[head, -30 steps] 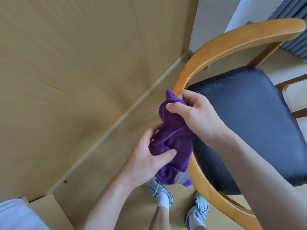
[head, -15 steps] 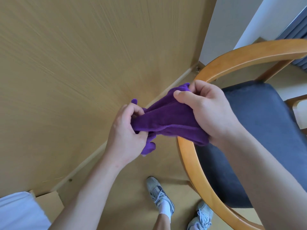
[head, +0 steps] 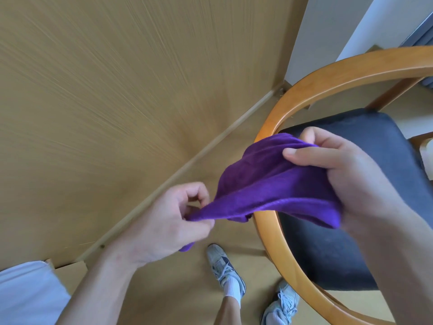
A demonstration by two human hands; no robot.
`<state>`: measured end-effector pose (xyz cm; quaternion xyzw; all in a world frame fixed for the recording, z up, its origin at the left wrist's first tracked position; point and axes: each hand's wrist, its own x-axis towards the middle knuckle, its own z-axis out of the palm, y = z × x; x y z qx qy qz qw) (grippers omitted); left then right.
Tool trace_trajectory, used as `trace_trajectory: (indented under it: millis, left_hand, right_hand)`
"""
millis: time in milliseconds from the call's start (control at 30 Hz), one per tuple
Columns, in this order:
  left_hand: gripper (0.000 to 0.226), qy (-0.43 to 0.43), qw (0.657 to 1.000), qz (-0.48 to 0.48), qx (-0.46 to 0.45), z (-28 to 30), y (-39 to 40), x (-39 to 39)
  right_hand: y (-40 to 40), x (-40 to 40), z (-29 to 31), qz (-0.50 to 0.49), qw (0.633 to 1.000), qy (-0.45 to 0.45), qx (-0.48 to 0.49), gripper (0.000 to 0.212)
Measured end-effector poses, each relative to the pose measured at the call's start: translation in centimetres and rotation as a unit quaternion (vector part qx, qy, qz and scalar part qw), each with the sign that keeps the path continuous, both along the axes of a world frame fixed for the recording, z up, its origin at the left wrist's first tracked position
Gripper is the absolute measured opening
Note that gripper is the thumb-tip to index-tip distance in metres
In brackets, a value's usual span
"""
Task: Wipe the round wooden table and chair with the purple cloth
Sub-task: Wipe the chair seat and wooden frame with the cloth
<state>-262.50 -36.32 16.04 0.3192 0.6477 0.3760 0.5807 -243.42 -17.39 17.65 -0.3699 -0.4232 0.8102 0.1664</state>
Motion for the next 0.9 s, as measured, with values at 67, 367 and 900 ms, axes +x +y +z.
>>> trace_trajectory:
  millis: [67,367,900]
  left_hand:
    - [0.027,-0.084,0.994,-0.055,-0.035,-0.7,-0.1,0.5]
    - [0.048,0.081,0.982,0.161,-0.059,-6.9,3.9,4.5]
    - [0.036,0.207,0.952,0.207,-0.094,-3.4,-0.6,-1.1]
  right_hand:
    - [0.5,1.8,-0.2,-0.026,0.999,0.014,-0.023,0.024]
    - [-0.8,4.3,-10.0,-0.028,0.898,-0.364,0.244,0.031]
    - [-2.8,-3.8,-1.3,0.065,0.983,0.05,0.163,0.021]
